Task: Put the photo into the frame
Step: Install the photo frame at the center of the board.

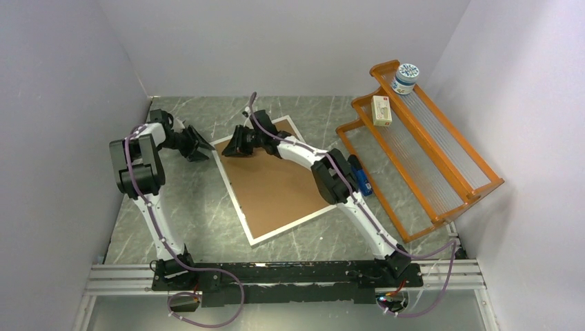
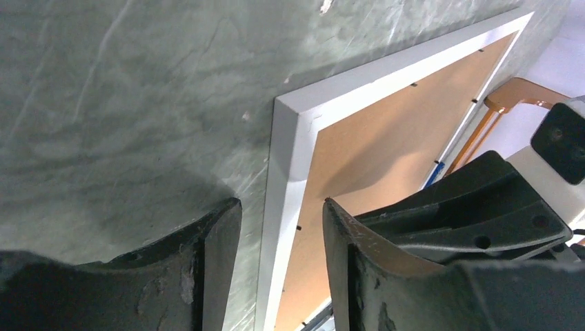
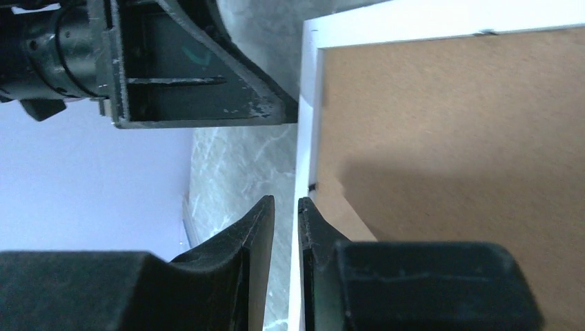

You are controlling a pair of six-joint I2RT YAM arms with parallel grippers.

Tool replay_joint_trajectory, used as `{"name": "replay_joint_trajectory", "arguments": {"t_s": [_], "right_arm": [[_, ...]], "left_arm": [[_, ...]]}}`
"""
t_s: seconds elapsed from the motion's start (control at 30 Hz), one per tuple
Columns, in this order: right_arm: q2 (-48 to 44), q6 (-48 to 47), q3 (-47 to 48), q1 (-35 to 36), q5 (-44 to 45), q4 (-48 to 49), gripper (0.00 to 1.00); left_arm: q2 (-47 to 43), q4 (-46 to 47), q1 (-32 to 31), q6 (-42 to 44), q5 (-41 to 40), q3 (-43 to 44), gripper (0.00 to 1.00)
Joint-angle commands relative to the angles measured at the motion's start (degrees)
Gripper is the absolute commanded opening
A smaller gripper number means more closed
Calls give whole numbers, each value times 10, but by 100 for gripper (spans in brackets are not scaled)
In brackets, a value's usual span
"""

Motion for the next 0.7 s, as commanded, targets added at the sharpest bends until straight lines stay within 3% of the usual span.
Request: {"name": "replay_joint_trajectory", "arguments": {"t_s": [0.0,0.23,0.67], "right_arm": [[8,43,34,11,-5,100,24],[46,63,65,14,-5,103,24],[72,45,68,12,-17,47,22]], "left_arm": [[38,2,-3,35,0,22,49],[60,-20,-5,32,-17,24,26],[65,-28,-8,31,-38,21,20]]}}
